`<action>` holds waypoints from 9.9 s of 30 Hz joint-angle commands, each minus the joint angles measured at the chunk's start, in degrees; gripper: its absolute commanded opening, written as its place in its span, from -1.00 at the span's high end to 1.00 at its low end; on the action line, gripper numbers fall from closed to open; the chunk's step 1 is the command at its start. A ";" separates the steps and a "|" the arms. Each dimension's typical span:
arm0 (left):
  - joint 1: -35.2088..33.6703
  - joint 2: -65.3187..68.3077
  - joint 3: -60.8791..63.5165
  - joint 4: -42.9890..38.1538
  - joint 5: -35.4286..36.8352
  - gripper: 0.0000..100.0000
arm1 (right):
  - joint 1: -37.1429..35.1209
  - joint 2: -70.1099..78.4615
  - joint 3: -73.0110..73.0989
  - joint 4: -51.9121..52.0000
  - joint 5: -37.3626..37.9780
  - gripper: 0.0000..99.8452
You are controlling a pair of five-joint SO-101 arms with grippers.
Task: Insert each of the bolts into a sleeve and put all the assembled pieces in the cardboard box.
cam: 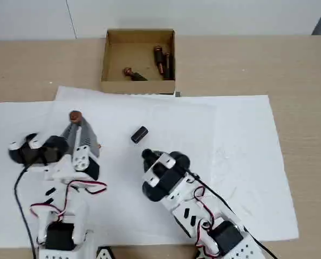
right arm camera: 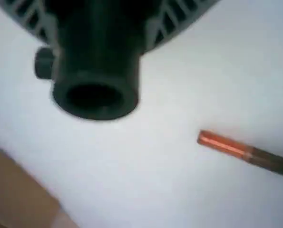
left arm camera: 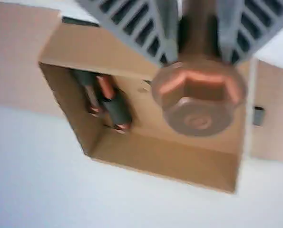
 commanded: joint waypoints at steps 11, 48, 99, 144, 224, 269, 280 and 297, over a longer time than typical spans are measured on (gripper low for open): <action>12.48 -0.26 8.13 -15.82 -2.99 0.99 | -0.92 -0.57 1.67 -4.18 0.26 1.00; 19.43 -0.26 -6.02 3.78 20.66 0.99 | 0.75 -0.48 1.67 3.91 2.11 1.00; 32.79 -0.26 -0.04 18.02 8.26 0.89 | 0.66 -0.66 1.67 3.47 2.20 1.00; 0.88 -0.26 -9.80 22.42 -18.90 0.99 | 4.00 -0.40 0.00 4.62 -13.01 1.00; -9.58 -0.26 6.90 22.33 -26.55 0.99 | 18.24 130.77 -127.21 13.76 -3.87 0.99; -9.58 -0.26 6.90 22.33 -26.55 0.99 | 6.73 124.44 -127.12 62.37 -51.08 0.55; -9.58 -0.26 6.90 22.33 -26.55 0.99 | 5.49 129.27 -127.12 51.82 -50.64 0.55; -9.76 -0.26 6.90 22.33 -26.55 0.99 | 4.26 137.27 -127.21 48.48 -50.55 0.55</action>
